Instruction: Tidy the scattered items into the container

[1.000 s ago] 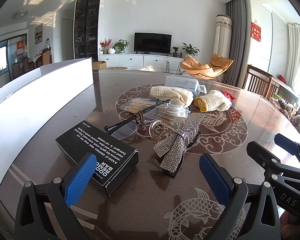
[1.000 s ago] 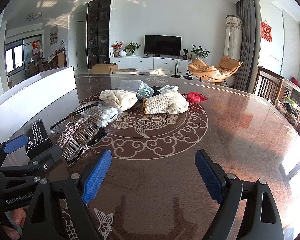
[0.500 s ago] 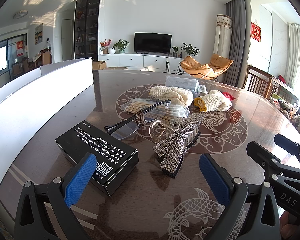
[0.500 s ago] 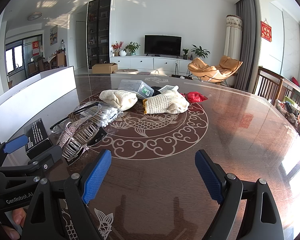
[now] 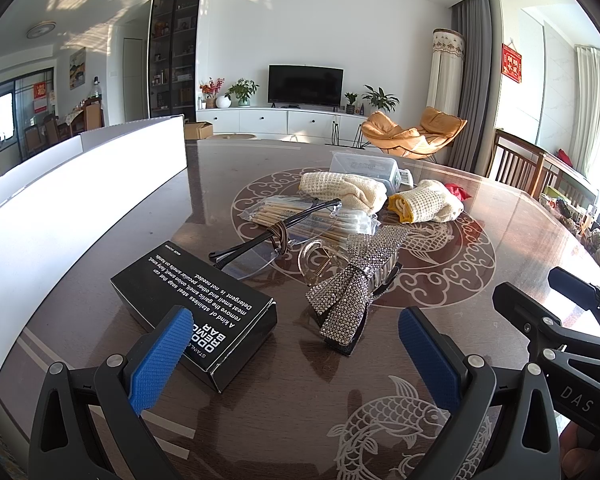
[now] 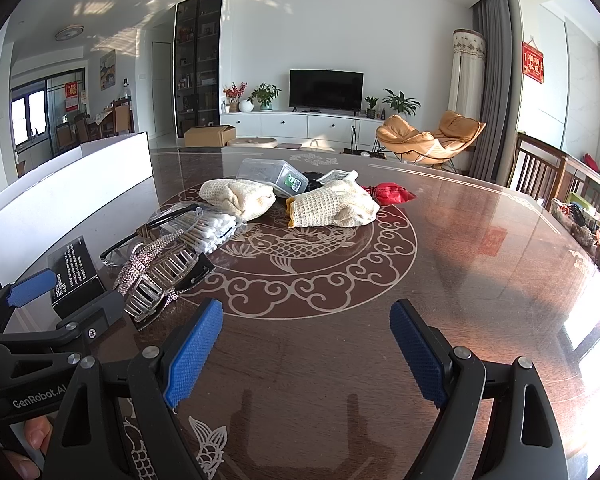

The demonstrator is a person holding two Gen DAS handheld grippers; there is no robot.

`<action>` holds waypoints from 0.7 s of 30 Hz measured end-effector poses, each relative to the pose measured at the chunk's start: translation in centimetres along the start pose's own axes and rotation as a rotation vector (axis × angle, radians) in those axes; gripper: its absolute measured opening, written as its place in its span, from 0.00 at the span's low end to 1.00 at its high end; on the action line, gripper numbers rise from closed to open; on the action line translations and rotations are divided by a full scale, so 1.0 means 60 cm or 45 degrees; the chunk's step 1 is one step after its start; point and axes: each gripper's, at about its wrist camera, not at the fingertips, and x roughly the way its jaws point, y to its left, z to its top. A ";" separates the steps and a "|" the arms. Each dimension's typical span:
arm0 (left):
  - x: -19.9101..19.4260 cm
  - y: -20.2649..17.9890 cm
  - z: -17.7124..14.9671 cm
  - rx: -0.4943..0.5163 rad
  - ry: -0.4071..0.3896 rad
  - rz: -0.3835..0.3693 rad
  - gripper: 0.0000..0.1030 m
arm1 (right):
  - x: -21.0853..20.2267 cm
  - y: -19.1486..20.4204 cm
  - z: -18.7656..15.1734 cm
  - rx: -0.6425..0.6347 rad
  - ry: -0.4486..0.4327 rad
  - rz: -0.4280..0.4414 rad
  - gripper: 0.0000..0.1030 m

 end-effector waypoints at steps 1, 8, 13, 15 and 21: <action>0.000 0.000 0.000 0.000 0.000 0.000 1.00 | 0.000 0.000 0.000 0.000 0.000 0.000 0.84; 0.000 0.000 0.000 -0.001 0.000 0.000 1.00 | -0.001 0.002 -0.001 0.000 0.001 0.001 0.84; 0.000 0.000 0.000 0.000 0.000 0.000 1.00 | -0.002 0.003 -0.001 0.000 0.002 0.001 0.84; 0.000 0.000 0.000 0.000 0.001 0.000 1.00 | -0.001 0.002 -0.001 0.000 0.002 0.001 0.84; 0.000 0.000 0.000 0.000 0.000 0.000 1.00 | -0.001 0.002 -0.001 0.000 0.001 0.001 0.84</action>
